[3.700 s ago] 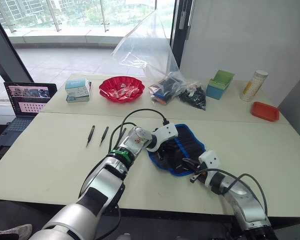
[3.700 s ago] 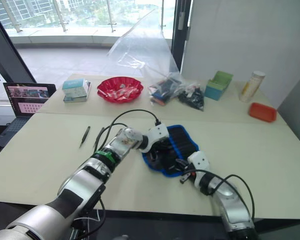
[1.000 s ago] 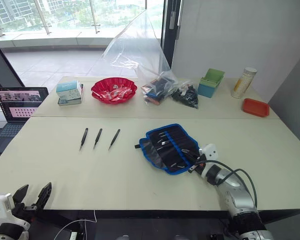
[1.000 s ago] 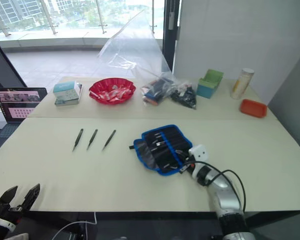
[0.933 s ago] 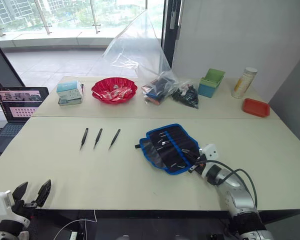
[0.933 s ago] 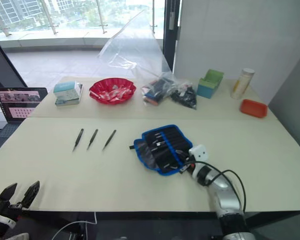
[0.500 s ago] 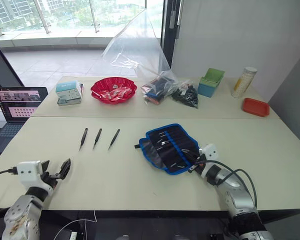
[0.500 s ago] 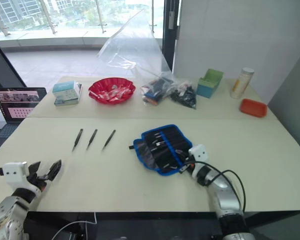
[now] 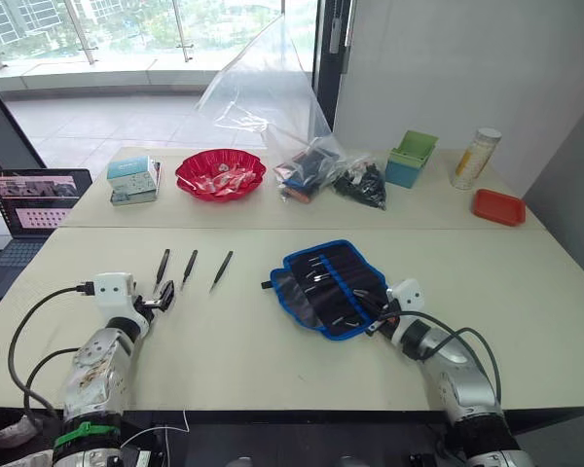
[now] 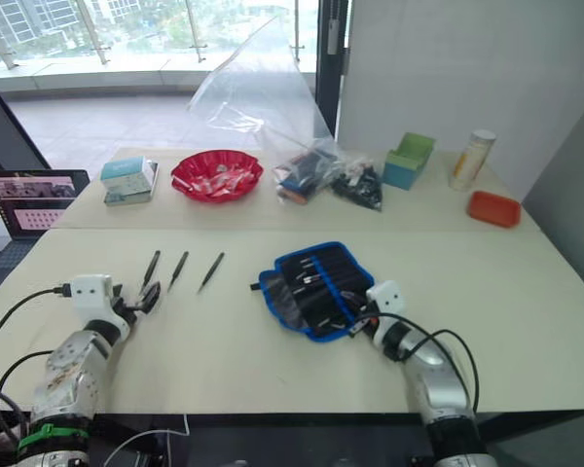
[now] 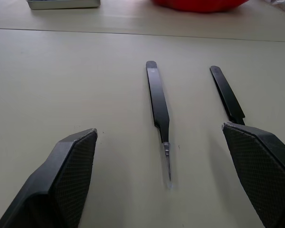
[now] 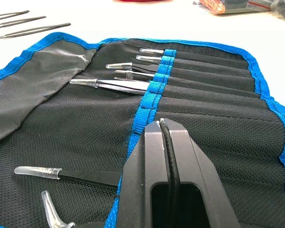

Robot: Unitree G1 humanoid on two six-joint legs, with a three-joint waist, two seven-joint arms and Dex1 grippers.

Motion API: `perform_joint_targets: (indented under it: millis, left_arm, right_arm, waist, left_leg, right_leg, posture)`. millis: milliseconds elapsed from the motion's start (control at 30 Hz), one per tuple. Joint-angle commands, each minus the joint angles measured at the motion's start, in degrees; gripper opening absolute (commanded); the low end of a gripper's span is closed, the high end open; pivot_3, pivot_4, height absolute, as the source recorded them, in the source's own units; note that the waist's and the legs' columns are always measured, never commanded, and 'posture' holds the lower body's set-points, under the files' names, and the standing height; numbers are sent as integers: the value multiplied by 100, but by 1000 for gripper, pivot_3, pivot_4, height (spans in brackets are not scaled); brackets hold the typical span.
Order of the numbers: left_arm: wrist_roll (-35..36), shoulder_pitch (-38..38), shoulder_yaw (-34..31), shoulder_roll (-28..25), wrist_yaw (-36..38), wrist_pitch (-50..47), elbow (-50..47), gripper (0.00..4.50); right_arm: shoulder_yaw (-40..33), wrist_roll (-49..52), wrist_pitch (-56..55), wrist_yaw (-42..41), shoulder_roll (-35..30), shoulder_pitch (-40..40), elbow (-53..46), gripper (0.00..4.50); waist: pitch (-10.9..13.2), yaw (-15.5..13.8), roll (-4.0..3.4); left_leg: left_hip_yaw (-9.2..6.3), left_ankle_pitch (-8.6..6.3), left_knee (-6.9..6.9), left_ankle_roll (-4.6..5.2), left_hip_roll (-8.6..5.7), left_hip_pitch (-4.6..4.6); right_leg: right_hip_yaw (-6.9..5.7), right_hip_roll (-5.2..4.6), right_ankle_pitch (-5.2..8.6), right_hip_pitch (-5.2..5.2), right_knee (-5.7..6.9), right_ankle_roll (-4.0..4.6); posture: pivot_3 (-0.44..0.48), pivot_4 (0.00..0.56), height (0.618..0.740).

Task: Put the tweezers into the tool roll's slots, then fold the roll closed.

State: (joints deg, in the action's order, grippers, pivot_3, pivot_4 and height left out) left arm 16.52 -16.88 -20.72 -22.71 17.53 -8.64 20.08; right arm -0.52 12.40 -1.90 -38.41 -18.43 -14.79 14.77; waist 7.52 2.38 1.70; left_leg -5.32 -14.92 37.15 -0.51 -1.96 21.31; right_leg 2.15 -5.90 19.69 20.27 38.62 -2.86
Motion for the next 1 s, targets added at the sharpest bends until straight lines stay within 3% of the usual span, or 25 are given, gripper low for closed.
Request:
perform_joint_targets:
  millis: [33,433,633,767,867,1000]
  left_arm:
    - [-238,-169,42,-28,-320,108,254,3896]
    - [-441,-414,263,-111,-327,-20,498,13]
    - [-337,-420,89,-104,-418,115,396,13]
    - [-328,-440,-50,-165,-401,737,177,13]
    - [-84,-551,120,-171,273,1234,-412,13]
    - [29,-743,413,-263,838,1141,-860,13]
  right_arm:
    - [56,-34,108,56,40,79,-132,0]
    - [85,-28,196,148,70,146,-315,0]
    - [57,-29,202,157,50,123,-295,0]
    - [40,-37,189,157,29,128,-260,0]
    - [47,-53,180,169,37,160,-256,0]
    - [57,-75,170,197,68,203,-255,0]
  waist:
    - [0,-2,0]
    - [2,-25,-3]
    - [2,-28,-3]
    - [4,-24,0]
    - [7,-27,6]
    - [7,-28,7]
  left_leg:
    - [0,0,0,0,0,0]
    - [0,2,-2,-2,-3,0]
    - [0,2,-2,-3,-3,0]
    - [0,2,-3,-3,-2,3]
    - [0,4,-3,-6,-1,10]
    - [-1,6,-2,-10,-2,19]
  right_leg:
    - [0,-1,0,0,2,0]
    - [0,-4,0,2,5,0]
    - [-1,-5,0,2,5,0]
    - [-1,-4,0,7,4,0]
    - [-2,-5,0,10,2,0]
    - [-5,-7,0,13,-3,0]
  posture:
    - [0,150,740]
    - [0,150,740]
    - [0,150,740]
    - [0,150,740]
    - [0,150,740]
    - [0,150,740]
